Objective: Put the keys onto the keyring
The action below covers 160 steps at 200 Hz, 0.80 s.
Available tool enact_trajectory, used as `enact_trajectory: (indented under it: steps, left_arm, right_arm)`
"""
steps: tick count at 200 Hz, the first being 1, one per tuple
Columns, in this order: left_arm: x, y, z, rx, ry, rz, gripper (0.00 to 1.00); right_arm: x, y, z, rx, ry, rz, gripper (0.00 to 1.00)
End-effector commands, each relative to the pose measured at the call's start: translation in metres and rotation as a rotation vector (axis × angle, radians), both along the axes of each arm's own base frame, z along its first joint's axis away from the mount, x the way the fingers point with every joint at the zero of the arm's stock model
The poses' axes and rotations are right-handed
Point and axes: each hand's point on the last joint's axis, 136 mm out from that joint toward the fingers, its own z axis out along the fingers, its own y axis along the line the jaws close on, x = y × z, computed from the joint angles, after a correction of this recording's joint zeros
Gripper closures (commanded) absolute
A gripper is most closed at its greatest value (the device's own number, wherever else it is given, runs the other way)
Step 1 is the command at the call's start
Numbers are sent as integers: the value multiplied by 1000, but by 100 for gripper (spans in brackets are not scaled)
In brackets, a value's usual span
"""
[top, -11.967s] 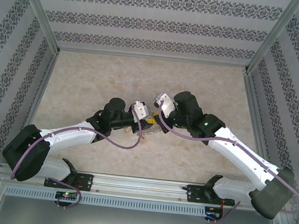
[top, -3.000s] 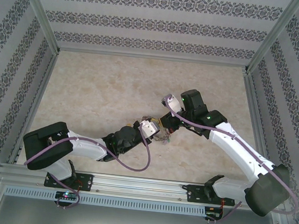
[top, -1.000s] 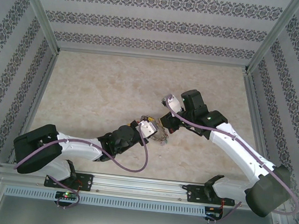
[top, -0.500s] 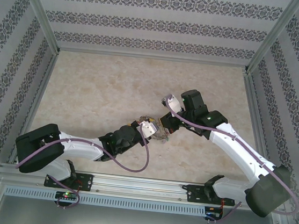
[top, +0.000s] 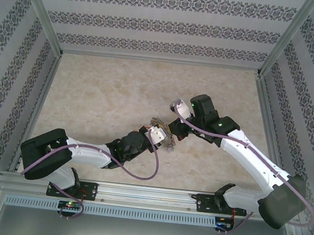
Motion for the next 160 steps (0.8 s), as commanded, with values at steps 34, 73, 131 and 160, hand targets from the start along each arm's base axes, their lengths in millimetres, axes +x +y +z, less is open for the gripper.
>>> enact_trajectory:
  steps: [34, 73, 131, 160]
  left_arm:
    - [6, -6, 28, -93, -51, -3, 83]
    - [8, 0, 29, -108, -54, 24, 75]
    - [13, 0, 29, -108, -50, 26, 85]
    - [15, 2, 25, -102, -42, 45, 90]
  right_arm:
    - [-12, 3, 5, 24, 6, 32, 100]
    - [-14, 2, 3, 16, 14, 38, 100]
    - [-16, 3, 3, 21, 22, 47, 100]
    - [-17, 3, 2, 16, 25, 52, 100]
